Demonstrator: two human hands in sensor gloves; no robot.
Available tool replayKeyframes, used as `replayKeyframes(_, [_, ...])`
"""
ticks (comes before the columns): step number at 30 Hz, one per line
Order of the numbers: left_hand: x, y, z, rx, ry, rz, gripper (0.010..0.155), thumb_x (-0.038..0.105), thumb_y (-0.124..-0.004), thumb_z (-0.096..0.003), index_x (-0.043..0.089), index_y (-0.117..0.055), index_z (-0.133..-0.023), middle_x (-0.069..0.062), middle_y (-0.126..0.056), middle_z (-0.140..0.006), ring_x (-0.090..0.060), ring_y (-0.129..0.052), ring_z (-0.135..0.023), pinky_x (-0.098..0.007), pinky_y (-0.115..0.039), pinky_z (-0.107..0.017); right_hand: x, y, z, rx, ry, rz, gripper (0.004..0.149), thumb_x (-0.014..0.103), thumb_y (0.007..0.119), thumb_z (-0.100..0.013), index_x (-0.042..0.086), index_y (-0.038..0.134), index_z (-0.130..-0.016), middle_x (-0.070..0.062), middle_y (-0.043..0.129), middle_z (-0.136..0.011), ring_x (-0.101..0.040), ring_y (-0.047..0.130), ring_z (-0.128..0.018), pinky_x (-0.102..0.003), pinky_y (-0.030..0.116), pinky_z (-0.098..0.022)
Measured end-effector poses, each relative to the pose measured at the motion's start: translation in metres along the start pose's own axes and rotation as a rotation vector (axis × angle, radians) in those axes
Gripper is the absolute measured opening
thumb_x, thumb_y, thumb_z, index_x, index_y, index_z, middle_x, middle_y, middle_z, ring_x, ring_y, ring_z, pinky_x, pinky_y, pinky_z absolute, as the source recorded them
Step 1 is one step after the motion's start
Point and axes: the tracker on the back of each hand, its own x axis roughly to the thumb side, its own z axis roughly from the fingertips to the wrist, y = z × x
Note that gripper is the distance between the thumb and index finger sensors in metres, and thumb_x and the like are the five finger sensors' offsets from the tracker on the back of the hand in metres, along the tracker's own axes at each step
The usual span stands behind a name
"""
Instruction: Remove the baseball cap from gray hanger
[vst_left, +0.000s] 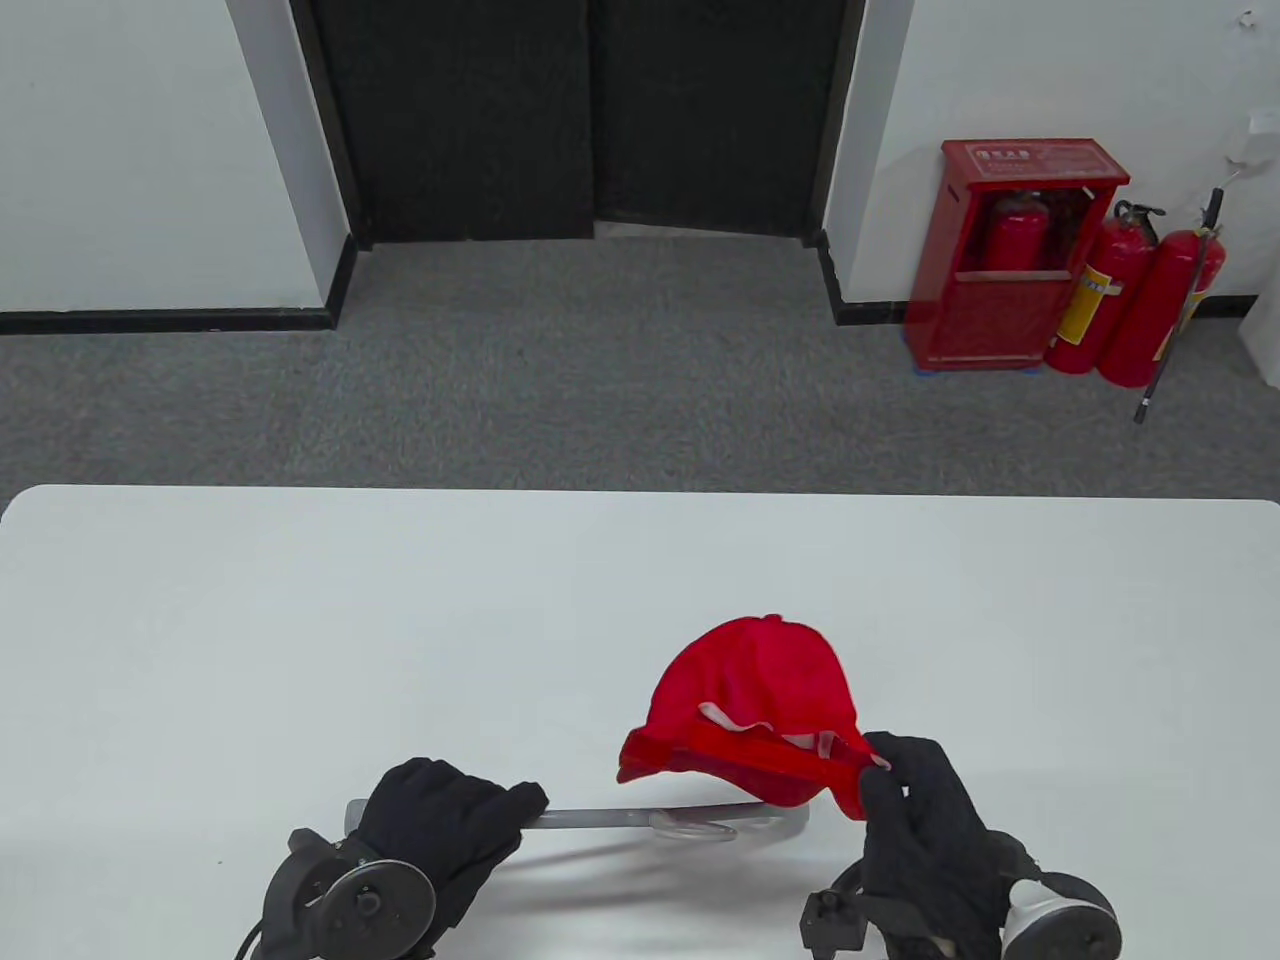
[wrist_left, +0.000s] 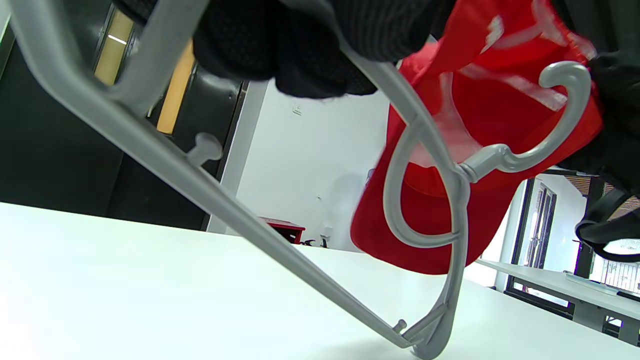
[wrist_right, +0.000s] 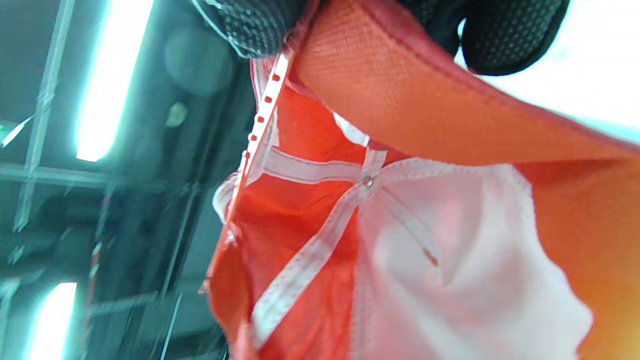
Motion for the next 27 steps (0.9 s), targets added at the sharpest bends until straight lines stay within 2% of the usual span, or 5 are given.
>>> replayKeyframes(8, [-0.015, 0.007, 0.001, 0.031, 0.045, 0.018, 0.044, 0.037, -0.078, -0.0561, 0.039, -0.084, -0.099, 0.001, -0.102, -0.080, -0.028, -0.094, -0.069, -0.064, -0.060, -0.073, -0.044, -0.028, -0.002, -0.172, 0.297, -0.156, 0.038, 0.034, 0.069, -0.055, 0.013, 0.077, -0.087, -0.018, 0.087, -0.070, -0.034, 0.086, -0.064, -0.065, 0.071, -0.056])
replayKeyframes(13, [-0.033, 0.015, 0.004, 0.071, 0.122, 0.055, 0.044, 0.037, -0.077, -0.0565, 0.038, -0.084, -0.100, 0.002, -0.101, -0.081, -0.028, -0.094, -0.070, -0.065, -0.061, -0.073, -0.065, -0.049, -0.001, -0.286, 0.361, -0.110, 0.038, 0.033, 0.069, -0.056, 0.013, 0.075, -0.088, -0.019, 0.084, -0.072, -0.036, 0.084, -0.068, -0.067, 0.068, -0.058])
replayKeyframes(19, [-0.052, 0.020, 0.008, 0.144, 0.230, 0.057, 0.045, 0.037, -0.076, -0.0572, 0.037, -0.081, -0.102, 0.002, -0.099, -0.082, -0.028, -0.093, -0.070, -0.064, -0.061, -0.072, -0.080, -0.078, 0.001, -0.415, 0.347, 0.031, 0.038, 0.031, 0.069, -0.056, 0.013, 0.073, -0.089, -0.020, 0.081, -0.077, -0.038, 0.080, -0.080, -0.071, 0.061, -0.063])
replayKeyframes(23, [-0.060, 0.022, 0.011, 0.187, 0.288, 0.062, 0.045, 0.038, -0.075, -0.0577, 0.036, -0.079, -0.103, 0.002, -0.099, -0.082, -0.028, -0.093, -0.070, -0.064, -0.061, -0.072, -0.088, -0.080, 0.004, -0.406, 0.329, 0.140, 0.038, 0.029, 0.070, -0.056, 0.011, 0.074, -0.089, -0.023, 0.080, -0.079, -0.042, 0.076, -0.087, -0.074, 0.055, -0.066])
replayKeyframes(27, [-0.067, 0.022, 0.013, 0.215, 0.332, 0.059, 0.046, 0.038, -0.075, -0.0578, 0.036, -0.079, -0.103, 0.002, -0.098, -0.083, -0.028, -0.093, -0.070, -0.064, -0.061, -0.071, -0.090, -0.061, 0.005, -0.232, 0.234, 0.326, 0.038, 0.030, 0.071, -0.055, 0.011, 0.076, -0.088, -0.023, 0.082, -0.077, -0.044, 0.076, -0.089, -0.074, 0.055, -0.066])
